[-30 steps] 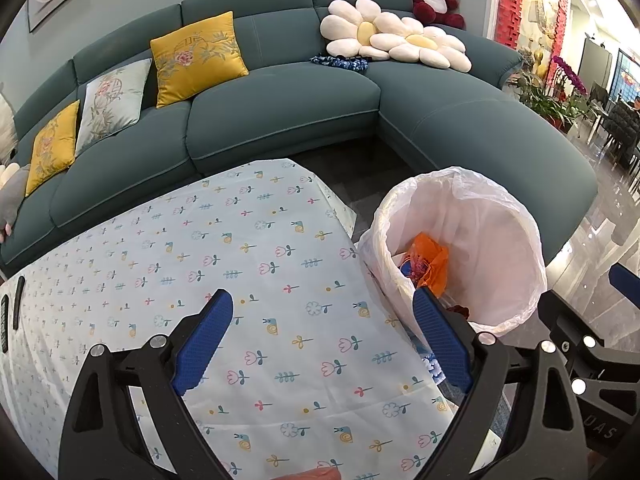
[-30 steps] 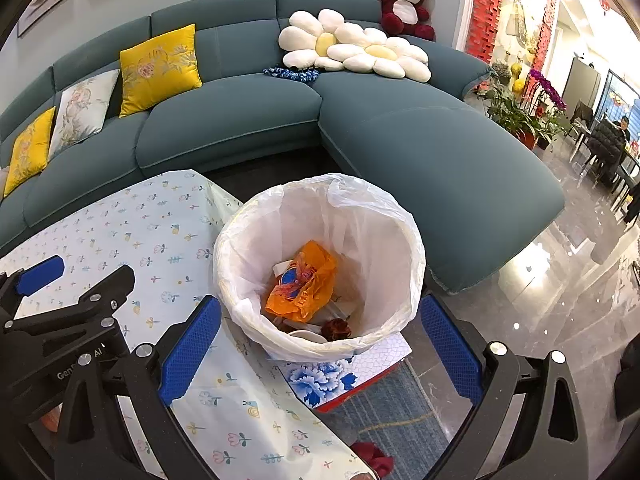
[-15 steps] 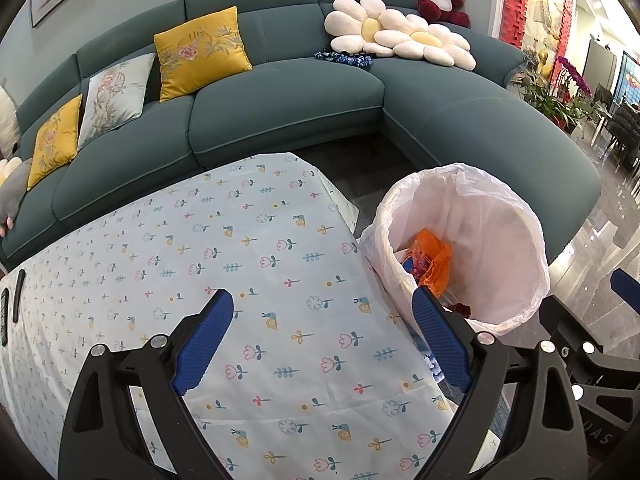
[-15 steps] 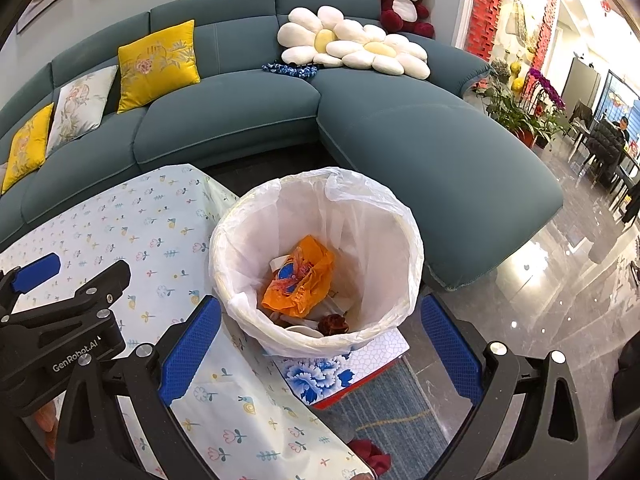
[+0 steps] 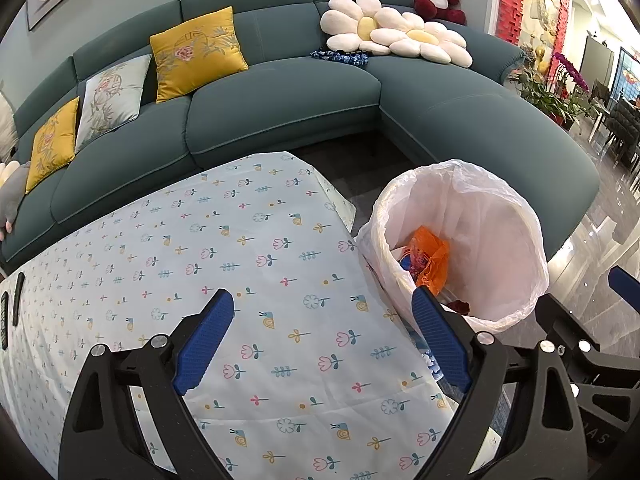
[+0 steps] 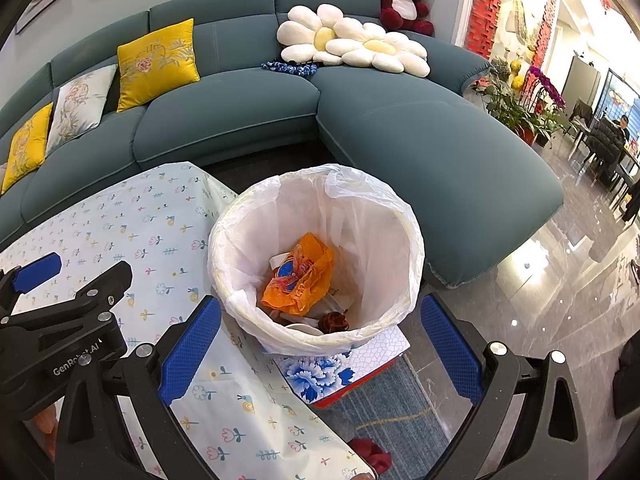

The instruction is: Collect trash

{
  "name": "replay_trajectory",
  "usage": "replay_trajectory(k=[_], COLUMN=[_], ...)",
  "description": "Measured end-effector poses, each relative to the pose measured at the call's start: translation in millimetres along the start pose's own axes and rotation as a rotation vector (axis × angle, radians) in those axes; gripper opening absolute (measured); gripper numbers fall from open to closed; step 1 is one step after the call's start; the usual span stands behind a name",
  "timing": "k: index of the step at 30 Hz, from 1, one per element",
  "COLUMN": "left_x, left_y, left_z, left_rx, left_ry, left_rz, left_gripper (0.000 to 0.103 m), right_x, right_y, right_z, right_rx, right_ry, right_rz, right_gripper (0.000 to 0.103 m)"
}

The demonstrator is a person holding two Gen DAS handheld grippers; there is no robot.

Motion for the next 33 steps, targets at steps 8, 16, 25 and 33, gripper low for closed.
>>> replay_trajectory(k=[8, 16, 25, 33], left_x=[0.2, 0.8, 1.4, 3.1], left_y=[-1.7, -2.9, -4.1, -4.6], left_z=[0.3, 1.0, 1.2, 3.5], left_rx=[0.001, -0.001, -0.004, -0.01], left_ry=[0.001, 0.001, 0.0, -0.001], left_rz=[0.003, 0.005, 0.011, 0.018], left_gripper=[0.086, 0.086, 0.086, 0.086], right_x=[-1.0, -0.2, -0.2, 1.1], right_y=[0.1, -0.5, -0.6, -1.1], right_z=[0.0, 0.6, 0.3, 0.7], right_rx=[0.0, 0.0, 0.0, 0.001], right_ry=[0.001, 0.003, 0.002, 0.005], right_rz=[0.0, 0.0, 0.0, 0.0], right_gripper=[0.096, 0.096, 0.096, 0.096])
Point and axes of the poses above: each gripper's, at about its wrist camera, not at the fingertips, and z roughly the way its jaws point, y to its left, x to its underside, the point moved 5 cm from there along z, roughly the way its jaws point, and after that the axes turned 7 degrees about y, right-handed, at the moved point
